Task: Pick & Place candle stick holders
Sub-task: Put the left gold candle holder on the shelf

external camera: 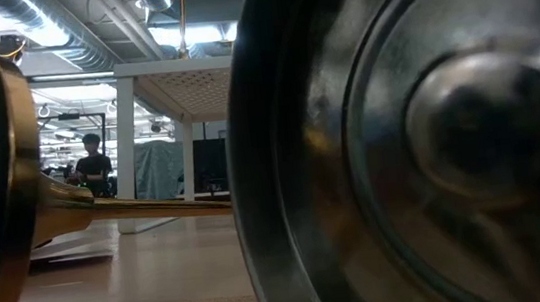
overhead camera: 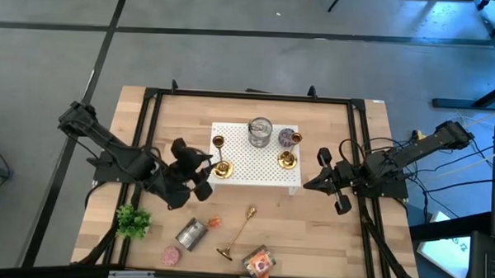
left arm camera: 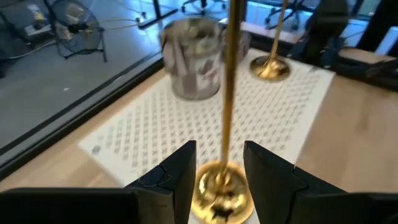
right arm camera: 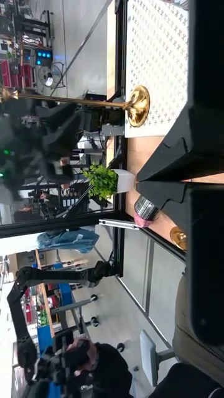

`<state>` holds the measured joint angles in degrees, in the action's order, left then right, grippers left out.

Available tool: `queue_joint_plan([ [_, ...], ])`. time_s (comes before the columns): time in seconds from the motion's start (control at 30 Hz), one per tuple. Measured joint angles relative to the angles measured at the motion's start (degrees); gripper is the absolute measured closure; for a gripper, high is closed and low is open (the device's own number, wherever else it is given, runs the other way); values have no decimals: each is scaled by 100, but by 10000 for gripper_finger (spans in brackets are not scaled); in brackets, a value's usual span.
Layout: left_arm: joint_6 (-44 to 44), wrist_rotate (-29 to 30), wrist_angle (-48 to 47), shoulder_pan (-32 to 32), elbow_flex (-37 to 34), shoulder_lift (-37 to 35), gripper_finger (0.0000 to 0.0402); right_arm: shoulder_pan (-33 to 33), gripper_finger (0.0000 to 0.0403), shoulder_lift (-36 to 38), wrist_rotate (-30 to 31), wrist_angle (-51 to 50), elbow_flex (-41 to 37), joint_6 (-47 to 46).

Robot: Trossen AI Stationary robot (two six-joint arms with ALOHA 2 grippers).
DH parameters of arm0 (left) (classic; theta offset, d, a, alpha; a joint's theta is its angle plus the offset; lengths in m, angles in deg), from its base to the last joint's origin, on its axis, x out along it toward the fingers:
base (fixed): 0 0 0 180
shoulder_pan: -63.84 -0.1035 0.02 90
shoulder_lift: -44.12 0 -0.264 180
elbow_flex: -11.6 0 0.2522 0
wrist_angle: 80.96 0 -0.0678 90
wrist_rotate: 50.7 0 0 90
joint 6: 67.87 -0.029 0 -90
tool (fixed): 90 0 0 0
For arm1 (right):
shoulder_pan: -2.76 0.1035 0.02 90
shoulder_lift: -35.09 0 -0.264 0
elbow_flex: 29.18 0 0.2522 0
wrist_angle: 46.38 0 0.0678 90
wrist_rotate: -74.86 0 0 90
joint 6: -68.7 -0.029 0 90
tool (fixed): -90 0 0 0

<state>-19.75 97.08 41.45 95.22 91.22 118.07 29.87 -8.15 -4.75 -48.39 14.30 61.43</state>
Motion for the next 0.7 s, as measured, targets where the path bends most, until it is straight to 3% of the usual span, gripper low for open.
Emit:
queue_joint_plan([
  [0.13, 90, 296, 577, 127, -537, -2, 272, 2, 398, 0, 2, -1, 0, -1],
  [0.47, -1044, 347, 2430, 114, -1478, -2, 272, -3, 398, 0, 9, 2, 0, -2],
  [0.7, -1212, 395, 2552, -81, -1503, -2, 272, -3, 398, 0, 9, -1, 0, -2],
])
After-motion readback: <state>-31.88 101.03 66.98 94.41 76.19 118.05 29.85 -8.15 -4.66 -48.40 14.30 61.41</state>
